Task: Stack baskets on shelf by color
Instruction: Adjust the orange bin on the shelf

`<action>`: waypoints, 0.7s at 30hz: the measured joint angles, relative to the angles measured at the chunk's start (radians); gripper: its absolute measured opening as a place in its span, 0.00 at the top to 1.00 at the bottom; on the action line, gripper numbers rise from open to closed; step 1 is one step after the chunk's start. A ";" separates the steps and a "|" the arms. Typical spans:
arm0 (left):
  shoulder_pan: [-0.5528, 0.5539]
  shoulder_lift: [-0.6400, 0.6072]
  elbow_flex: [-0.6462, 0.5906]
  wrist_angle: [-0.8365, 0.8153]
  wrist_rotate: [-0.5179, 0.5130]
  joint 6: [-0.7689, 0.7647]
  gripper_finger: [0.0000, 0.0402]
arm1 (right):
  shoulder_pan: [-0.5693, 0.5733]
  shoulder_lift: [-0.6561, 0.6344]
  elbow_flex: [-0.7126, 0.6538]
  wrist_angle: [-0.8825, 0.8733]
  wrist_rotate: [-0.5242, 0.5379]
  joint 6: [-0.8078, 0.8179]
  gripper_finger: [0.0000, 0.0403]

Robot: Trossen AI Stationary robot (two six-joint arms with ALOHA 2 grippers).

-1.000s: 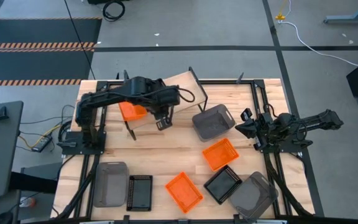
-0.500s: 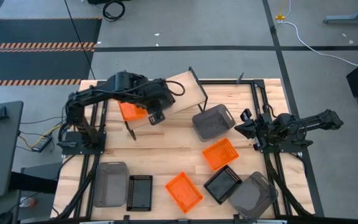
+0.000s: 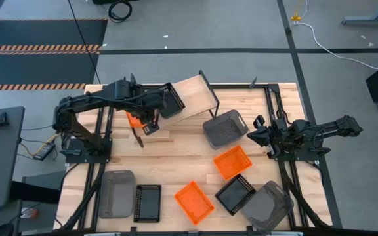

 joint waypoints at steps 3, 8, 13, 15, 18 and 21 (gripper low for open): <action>0.000 -0.028 -0.047 0.001 0.013 -0.002 0.80 | 0.000 0.000 0.000 0.000 0.000 0.000 0.97; 0.007 -0.063 -0.118 0.000 0.015 -0.003 0.80 | 0.000 0.000 0.000 0.000 0.000 0.000 0.97; 0.019 -0.062 -0.175 0.002 0.019 -0.003 0.80 | 0.000 0.000 0.000 0.000 0.000 0.000 0.97; 0.018 -0.063 -0.197 0.002 0.029 0.004 0.80 | 0.000 0.000 0.000 0.000 0.000 0.000 0.97; 0.018 -0.062 -0.231 0.001 0.029 0.009 0.80 | 0.000 0.000 0.000 0.000 0.000 0.000 0.97; 0.023 -0.062 -0.256 0.001 0.018 0.010 0.80 | 0.000 0.000 0.000 0.000 0.000 0.000 0.97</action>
